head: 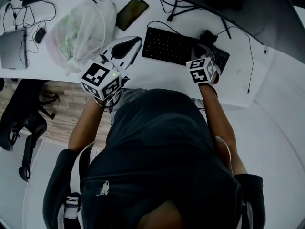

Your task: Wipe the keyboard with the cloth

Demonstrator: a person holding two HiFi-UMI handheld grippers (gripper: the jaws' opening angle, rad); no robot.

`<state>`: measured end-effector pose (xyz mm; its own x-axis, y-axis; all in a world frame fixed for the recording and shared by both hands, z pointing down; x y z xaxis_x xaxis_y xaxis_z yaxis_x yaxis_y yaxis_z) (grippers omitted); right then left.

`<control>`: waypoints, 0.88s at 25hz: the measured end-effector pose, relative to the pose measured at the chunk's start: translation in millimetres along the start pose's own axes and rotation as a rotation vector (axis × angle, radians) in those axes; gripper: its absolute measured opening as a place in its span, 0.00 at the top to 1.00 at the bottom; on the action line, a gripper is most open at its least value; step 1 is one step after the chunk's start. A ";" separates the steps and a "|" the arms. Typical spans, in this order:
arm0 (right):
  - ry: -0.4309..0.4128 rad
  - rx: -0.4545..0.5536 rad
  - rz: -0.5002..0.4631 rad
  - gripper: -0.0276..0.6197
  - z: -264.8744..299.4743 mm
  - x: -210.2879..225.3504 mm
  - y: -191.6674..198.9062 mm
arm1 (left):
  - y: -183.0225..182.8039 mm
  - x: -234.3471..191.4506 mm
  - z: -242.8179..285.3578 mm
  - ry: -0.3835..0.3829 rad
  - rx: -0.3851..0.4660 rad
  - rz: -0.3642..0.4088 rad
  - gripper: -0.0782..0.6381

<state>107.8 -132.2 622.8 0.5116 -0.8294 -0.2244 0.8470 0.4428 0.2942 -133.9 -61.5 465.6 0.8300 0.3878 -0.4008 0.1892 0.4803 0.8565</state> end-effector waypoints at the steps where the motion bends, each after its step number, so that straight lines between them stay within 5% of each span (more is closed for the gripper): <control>1: -0.038 0.028 -0.048 0.89 3.5 -24.4 -19.0 | 2.7 -0.1 -2.4 -0.005 -0.002 -0.004 0.89; 8: -0.298 0.121 -0.320 0.89 11.3 -141.7 -136.6 | 8.6 2.0 -17.4 -0.027 0.004 -0.011 0.89; 11: -0.351 0.110 -0.368 0.89 6.7 -159.6 -139.5 | 8.1 1.3 -25.5 -0.041 0.015 -0.013 0.89; 15: -0.581 0.162 -0.440 0.89 -14.4 -205.9 -104.2 | 13.7 -2.1 -33.4 -0.062 0.013 -0.024 0.89; 18: -0.579 0.180 -0.365 0.89 -12.1 -187.4 -80.7 | 11.5 -3.2 -31.2 -0.069 0.024 -0.007 0.89; 22: -0.475 0.185 -0.073 0.89 -7.3 -114.5 -53.1 | 6.2 -17.3 -45.1 -0.116 0.037 0.022 0.89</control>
<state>5.3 -58.3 626.0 0.2938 -0.9381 0.1833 0.8162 0.3460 0.4628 -170.7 -29.8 463.1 0.8887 0.3037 -0.3434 0.1875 0.4426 0.8769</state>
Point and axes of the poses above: the fingertips, and each gripper's own axes: z forward along the fingers, x to its right, y out of its underside, the point moved 1 cm from there along -z, backward along the fingers, and after that the axes turned 9 degrees about z, right-handed, at the moved point
